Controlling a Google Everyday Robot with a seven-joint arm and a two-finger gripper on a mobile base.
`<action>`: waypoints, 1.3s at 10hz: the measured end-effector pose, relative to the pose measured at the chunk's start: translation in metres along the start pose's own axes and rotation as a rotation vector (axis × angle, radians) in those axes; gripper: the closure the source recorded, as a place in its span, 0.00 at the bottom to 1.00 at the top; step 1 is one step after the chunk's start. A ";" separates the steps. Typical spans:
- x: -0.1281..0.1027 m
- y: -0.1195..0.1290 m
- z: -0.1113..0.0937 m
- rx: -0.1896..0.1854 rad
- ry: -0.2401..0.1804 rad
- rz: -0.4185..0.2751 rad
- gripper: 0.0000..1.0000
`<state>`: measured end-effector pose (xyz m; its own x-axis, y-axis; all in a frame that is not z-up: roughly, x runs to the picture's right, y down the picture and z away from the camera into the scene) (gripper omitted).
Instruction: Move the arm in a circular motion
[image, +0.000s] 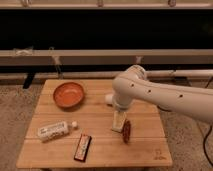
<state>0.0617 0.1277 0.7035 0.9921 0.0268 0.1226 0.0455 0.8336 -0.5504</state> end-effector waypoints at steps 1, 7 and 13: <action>0.004 0.016 0.003 -0.005 0.007 -0.018 0.20; -0.037 0.089 0.002 -0.031 0.016 -0.187 0.20; -0.155 0.106 -0.010 -0.044 0.009 -0.454 0.20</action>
<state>-0.0863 0.2068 0.6178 0.8716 -0.3406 0.3526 0.4806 0.7359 -0.4769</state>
